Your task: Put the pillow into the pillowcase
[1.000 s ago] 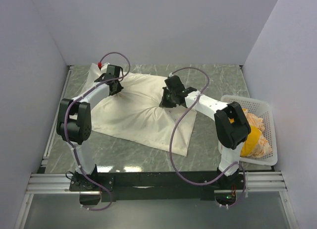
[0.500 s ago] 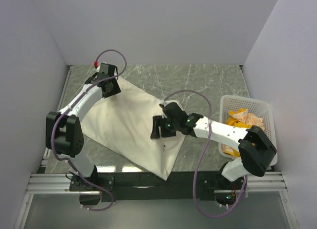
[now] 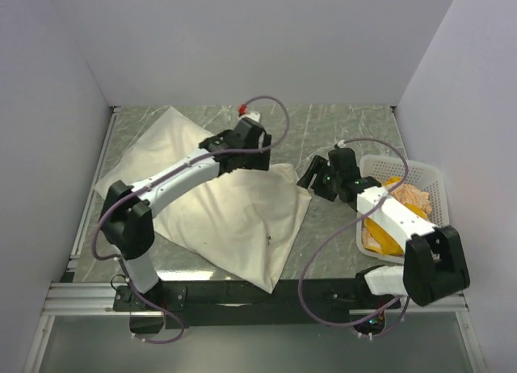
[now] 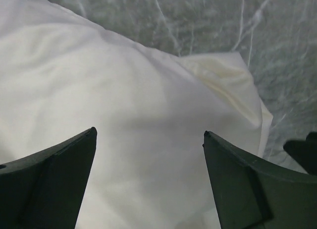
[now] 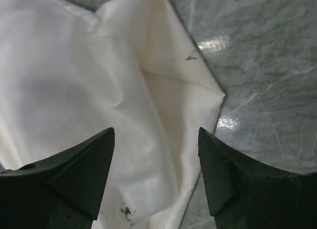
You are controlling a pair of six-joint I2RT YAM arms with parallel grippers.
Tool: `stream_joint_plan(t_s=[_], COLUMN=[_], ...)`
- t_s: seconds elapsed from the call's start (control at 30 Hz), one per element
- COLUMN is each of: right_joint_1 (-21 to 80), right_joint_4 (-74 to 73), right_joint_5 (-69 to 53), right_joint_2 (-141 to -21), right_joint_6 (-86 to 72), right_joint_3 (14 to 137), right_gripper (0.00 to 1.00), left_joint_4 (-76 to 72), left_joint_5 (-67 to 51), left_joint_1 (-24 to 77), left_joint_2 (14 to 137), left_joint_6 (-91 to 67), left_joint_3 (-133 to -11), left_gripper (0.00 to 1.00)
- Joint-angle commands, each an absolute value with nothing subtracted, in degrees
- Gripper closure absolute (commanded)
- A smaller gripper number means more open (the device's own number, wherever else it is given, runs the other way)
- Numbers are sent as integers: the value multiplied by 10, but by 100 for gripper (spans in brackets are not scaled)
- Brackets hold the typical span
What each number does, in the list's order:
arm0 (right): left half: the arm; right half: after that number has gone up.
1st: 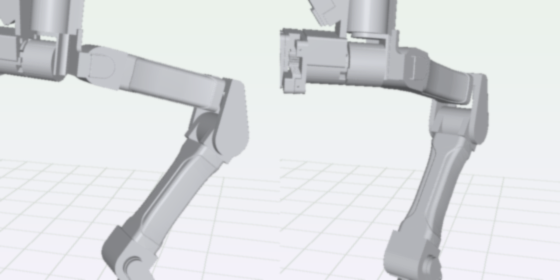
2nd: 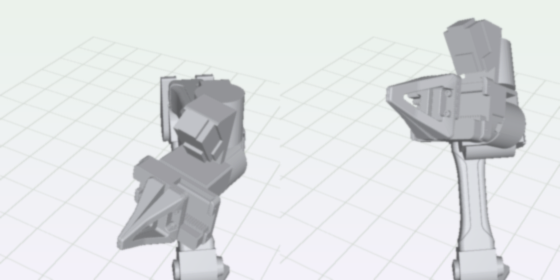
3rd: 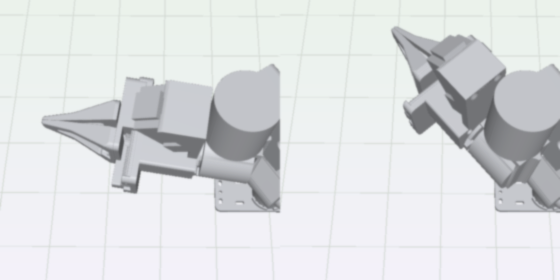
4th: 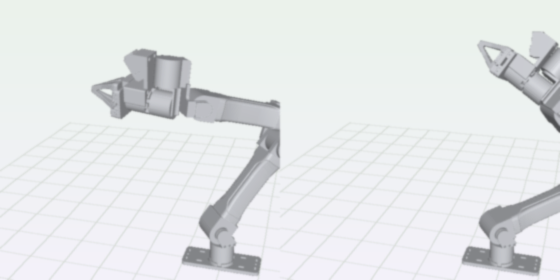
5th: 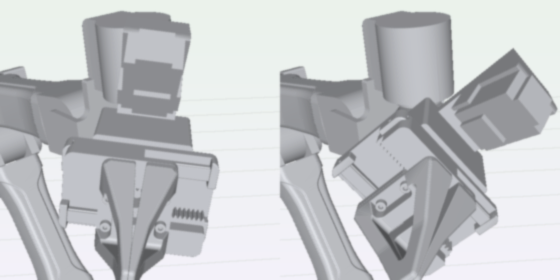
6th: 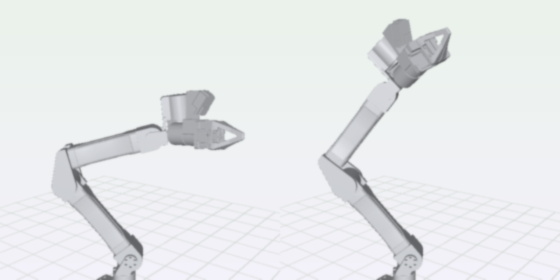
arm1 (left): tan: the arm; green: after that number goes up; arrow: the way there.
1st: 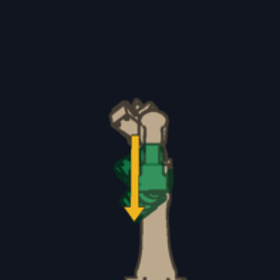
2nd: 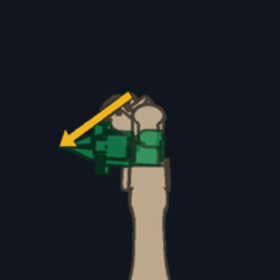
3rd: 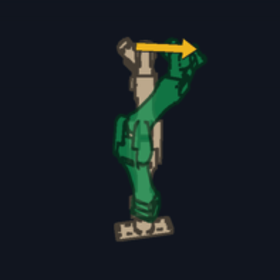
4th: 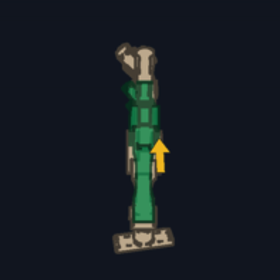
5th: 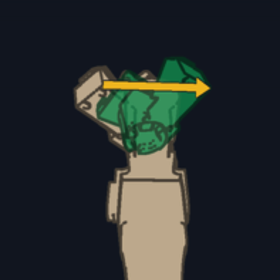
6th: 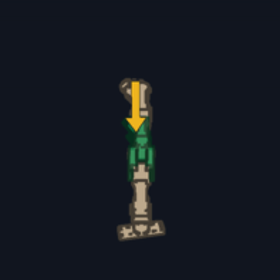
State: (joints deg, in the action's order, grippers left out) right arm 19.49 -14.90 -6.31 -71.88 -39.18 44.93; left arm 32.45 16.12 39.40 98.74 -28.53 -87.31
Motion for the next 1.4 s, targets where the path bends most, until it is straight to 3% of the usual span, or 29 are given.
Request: stream_joint_plan(t_s=[0.0, 0.2, 0.27, 0.3, 0.33, 0.37, 0.43, 0.57, 0.7, 0.73, 0.77, 0.9, 1.0, 1.03, 1.07, 1.2, 1.37], right_joint_1=[172, 167, 166, 168, 170, 170, 171, 171, 176, 174, 174, 214, 230, 229, 224, 169, 107], right_joint_4=[-111, -92, -89, -87, -85, -84, -86, -81, -91, -91, -91, -74, -91, -90, -87, -94, -116], right_joint_5=[-79, -83, -96, -99, -99, -98, -95, -93, -76, -73, -69, -57, -50, -54, -54, -62, -89], right_joint_2=[-792, -863, -885, -905, -913, -921, -940, -947, -954, -950, -944, -885, -893, -892, -888, -858, -804], right_joint_6=[-402, -394, -390, -390, -391, -390, -387, -391, -391, -389, -387, -371, -357, -360, -363, -391, -409], right_joint_3=[460, 478, 488, 496, 499, 502, 514, 526, 534, 531, 523, 516, 540, 537, 530, 507, 489], right_gripper=[34, 32, 33, 36, 36, 37, 39, 43, 90, 94, 94, 73, 71, 70, 70, 70, 70], left_joint_4=[353, 341, 346, 354, 370, 367, 346, 344, 336, 327, 312, 315, 332, 340, 348, 382, 419], left_joint_5=[233, 235, 263, 277, 286, 273, 247, 233, 190, 162, 146, 95, 123, 147, 196, 298, 378], left_joint_1=[448, 469, 468, 466, 461, 448, 433, 411, 382, 376, 367, 361, 402, 423, 459, 546, 638], left_joint_2=[1041, 1096, 1124, 1136, 1149, 1148, 1116, 1066, 1012, 984, 971, 950, 940, 936, 935, 954, 1035], left_joint_6=[-260, -271, -267, -265, -265, -263, -258, -243, -236, -233, -229, -203, -198, -195, -205, -237, -306], left_joint_3=[-890, -871, -875, -881, -892, -890, -866, -846, -828, -812, -805, -806, -823, -829, -833, -836, -847], left_gripper=[6, 8, 20, 32, 52, 81, 99, 99, 99, 99, 99, 96, 57, 33, 27, 19, 17])
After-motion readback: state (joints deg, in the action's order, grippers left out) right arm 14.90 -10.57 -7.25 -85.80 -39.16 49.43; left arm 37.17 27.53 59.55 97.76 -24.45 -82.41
